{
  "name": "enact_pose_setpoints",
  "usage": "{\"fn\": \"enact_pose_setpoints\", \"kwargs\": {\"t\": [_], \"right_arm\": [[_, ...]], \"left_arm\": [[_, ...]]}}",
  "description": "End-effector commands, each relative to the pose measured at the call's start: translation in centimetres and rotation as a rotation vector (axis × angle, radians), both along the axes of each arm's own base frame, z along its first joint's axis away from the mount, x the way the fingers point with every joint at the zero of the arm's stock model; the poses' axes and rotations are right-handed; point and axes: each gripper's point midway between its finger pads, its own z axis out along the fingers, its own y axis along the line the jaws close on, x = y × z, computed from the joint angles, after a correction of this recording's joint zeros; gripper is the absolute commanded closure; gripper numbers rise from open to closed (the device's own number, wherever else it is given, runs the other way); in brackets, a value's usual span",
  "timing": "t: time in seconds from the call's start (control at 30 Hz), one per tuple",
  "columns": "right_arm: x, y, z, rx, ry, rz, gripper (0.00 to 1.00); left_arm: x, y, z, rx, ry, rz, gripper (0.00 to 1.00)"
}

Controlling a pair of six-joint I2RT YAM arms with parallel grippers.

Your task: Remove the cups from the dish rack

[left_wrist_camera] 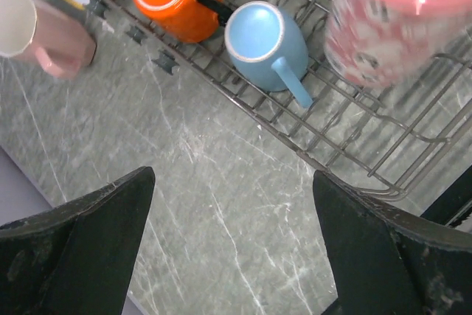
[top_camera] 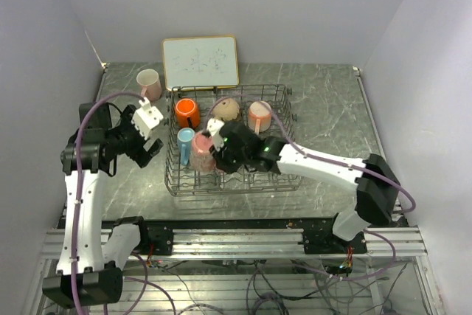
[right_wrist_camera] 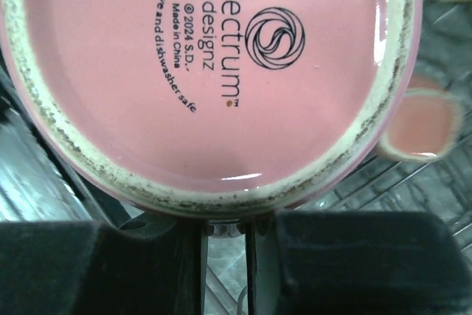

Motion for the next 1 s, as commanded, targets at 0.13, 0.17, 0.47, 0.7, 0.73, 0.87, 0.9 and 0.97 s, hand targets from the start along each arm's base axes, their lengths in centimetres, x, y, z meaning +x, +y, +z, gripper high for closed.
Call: {"fn": "enact_pose_setpoints", "kwargs": {"t": [0.13, 0.17, 0.47, 0.7, 0.73, 0.87, 0.9, 0.97], "right_arm": [[5.5, -0.3, 17.3, 0.64, 0.198, -0.199, 1.0], [5.3, -0.1, 18.4, 0.701, 0.251, -0.19, 1.0], [0.4, 1.8, 26.0, 1.125, 0.695, 0.029, 1.0], [-2.2, 0.5, 29.0, 1.323, 0.922, 0.161, 1.0], [-2.5, 0.4, 29.3, 1.337, 0.943, 0.179, 1.0], [-3.2, 0.7, 30.5, 1.388, 0.99, 0.193, 1.0], [-3.2, 0.9, 30.4, 1.389, 0.994, 0.178, 1.0], [-2.8, 1.6, 29.9, 1.379, 0.999, 0.131, 1.0]], "left_arm": [[1.2, -2.7, 3.8, -0.01, -0.371, -0.21, 0.01], [1.3, -3.0, 4.2, -0.019, -0.403, -0.218, 0.01], [3.0, -5.0, 8.8, -0.297, -0.521, -0.163, 0.0], [2.1, -6.1, 9.4, -0.392, -0.46, -0.179, 0.03], [2.0, -6.4, 9.8, -0.44, -0.442, -0.168, 0.04], [0.7, -7.8, 11.2, -0.557, -0.385, -0.209, 0.07], [0.3, -8.0, 11.2, -0.565, -0.369, -0.221, 0.07], [-0.3, -8.1, 10.8, -0.553, -0.368, -0.219, 0.07]]}}
